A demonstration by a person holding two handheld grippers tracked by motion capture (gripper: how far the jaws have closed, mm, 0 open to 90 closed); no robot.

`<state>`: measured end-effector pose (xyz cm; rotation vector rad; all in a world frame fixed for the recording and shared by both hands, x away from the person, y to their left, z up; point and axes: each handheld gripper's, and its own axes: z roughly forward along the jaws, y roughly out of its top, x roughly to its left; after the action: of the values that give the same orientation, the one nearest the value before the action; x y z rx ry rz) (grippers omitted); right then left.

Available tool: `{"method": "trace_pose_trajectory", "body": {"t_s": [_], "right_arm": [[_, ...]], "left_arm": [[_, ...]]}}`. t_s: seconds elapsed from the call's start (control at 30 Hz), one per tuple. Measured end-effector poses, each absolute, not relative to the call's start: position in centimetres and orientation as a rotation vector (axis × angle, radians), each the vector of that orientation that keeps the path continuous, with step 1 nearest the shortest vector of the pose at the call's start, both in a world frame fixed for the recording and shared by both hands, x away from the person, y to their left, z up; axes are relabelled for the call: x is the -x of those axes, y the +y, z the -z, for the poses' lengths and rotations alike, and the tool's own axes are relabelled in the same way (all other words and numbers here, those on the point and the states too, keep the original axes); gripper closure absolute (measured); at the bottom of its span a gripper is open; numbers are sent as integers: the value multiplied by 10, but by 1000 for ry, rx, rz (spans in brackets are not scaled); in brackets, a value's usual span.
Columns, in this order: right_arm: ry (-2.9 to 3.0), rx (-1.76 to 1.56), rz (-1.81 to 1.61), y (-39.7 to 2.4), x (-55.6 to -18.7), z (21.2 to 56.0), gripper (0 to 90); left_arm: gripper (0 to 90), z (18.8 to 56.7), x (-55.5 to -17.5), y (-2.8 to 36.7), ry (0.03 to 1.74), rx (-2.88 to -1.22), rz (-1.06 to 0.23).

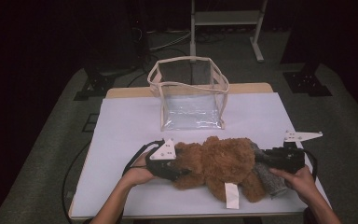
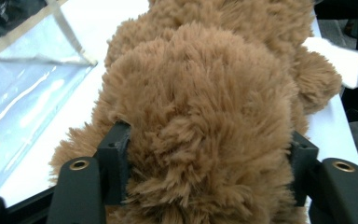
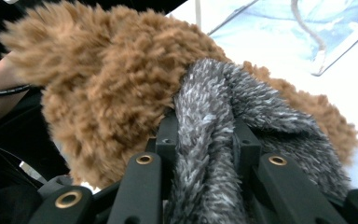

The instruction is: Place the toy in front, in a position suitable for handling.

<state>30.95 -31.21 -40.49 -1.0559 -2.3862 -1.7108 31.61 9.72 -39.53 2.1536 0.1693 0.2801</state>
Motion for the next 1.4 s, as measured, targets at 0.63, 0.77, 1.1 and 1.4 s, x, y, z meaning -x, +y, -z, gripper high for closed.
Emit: {"method": "trace_pose_trajectory", "body": {"t_s": [0.63,0.77,1.1,1.4], "right_arm": [[-2468,1104,1665,-327,-304,385,709],[-2445,1053,1665,-307,-315,397,709],[-2566,1025,1485,-280,-322,427,704],[-2646,1150,1392,-317,-309,431,701]], "left_arm": [[389,374,-318,74,139,-2190,-267],[387,371,-313,92,175,-2230,-296],[332,381,-306,121,234,-2231,-295],[252,384,-307,123,234,-2197,-293]]}}
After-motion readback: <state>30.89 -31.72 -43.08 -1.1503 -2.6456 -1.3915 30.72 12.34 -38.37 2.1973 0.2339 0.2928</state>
